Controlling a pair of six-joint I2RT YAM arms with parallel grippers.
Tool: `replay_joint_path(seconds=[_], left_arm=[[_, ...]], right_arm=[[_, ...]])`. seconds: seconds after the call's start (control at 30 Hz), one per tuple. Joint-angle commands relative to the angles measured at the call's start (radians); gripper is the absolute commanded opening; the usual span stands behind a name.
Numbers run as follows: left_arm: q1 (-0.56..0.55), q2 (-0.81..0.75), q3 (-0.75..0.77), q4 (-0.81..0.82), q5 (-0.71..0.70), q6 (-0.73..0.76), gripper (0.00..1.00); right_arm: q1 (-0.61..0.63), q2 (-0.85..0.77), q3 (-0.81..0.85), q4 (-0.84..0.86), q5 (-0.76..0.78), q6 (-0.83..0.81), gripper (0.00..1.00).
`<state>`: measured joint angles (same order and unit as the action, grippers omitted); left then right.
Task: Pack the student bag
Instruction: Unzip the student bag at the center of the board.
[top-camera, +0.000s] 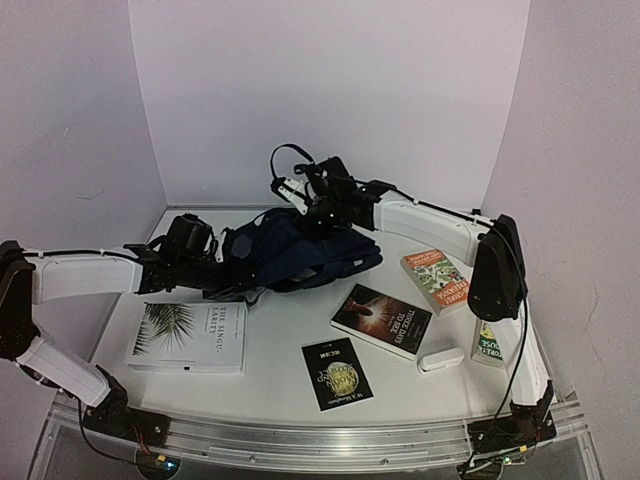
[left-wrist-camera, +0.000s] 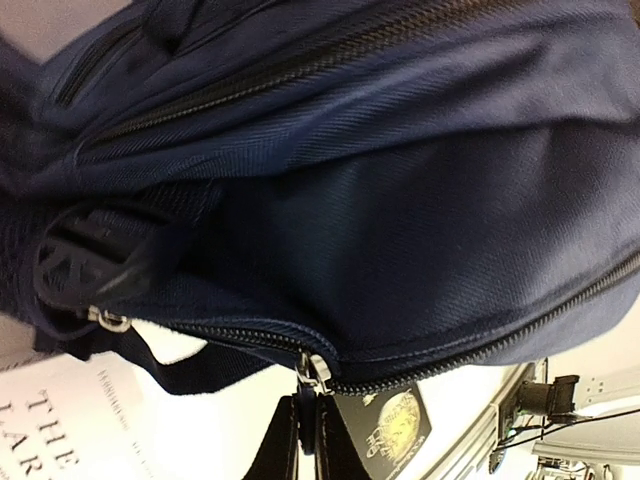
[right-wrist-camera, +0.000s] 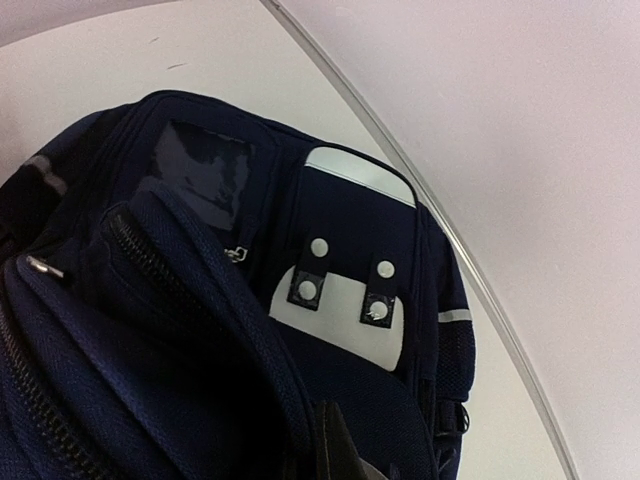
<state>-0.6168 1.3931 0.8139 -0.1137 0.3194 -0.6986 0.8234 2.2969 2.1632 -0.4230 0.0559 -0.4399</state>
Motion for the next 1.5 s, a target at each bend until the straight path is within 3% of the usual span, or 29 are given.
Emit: replay_joint_path(seconds=[0.0,0.1,0.13,0.17,0.3,0.4,0.47,0.87,1.0,1.2,1.37,1.47], left_arm=[[-0.069,0.009,0.138,0.224,0.182,0.054,0.00],[-0.069,0.060,0.136,0.241,0.141,0.041,0.01],[-0.069,0.074,0.132,0.245,0.105,0.023,0.01],[-0.069,0.092,0.126,0.245,0.056,0.008,0.01],[-0.069,0.174,0.105,0.305,0.011,-0.052,0.00],[-0.070,0.191,0.086,0.347,-0.045,-0.108,0.00],[-0.069,0.189,0.066,0.368,-0.095,-0.142,0.00],[-0.068,0.397,0.274,0.329,-0.148,-0.196,0.00],[-0.069,0.462,0.332,0.349,-0.105,-0.210,0.04],[-0.070,0.543,0.435,0.309,0.021,-0.167,0.20],[-0.071,0.528,0.461,0.222,0.081,-0.084,0.34],[-0.065,0.449,0.401,0.231,0.049,-0.067,0.44]], right_arm=[[0.000,0.078,0.005,0.113,0.167,0.081,0.00],[0.000,0.101,0.036,0.109,0.159,0.083,0.05],[0.000,0.103,0.044,0.105,0.159,0.077,0.15],[-0.002,0.097,0.042,0.102,0.152,0.057,0.32],[-0.035,0.024,-0.011,0.094,0.120,0.012,0.76],[-0.076,-0.050,-0.072,0.090,0.124,0.001,0.93],[-0.109,-0.099,-0.115,0.083,0.121,0.003,0.98],[-0.227,-0.306,-0.284,-0.171,-0.060,0.148,0.98],[-0.231,-0.342,-0.390,-0.236,-0.201,0.204,0.88],[-0.231,-0.330,-0.470,-0.224,-0.321,0.267,0.70],[-0.231,-0.334,-0.502,-0.152,-0.379,0.348,0.67],[-0.224,-0.345,-0.542,-0.090,-0.394,0.392,0.65]])
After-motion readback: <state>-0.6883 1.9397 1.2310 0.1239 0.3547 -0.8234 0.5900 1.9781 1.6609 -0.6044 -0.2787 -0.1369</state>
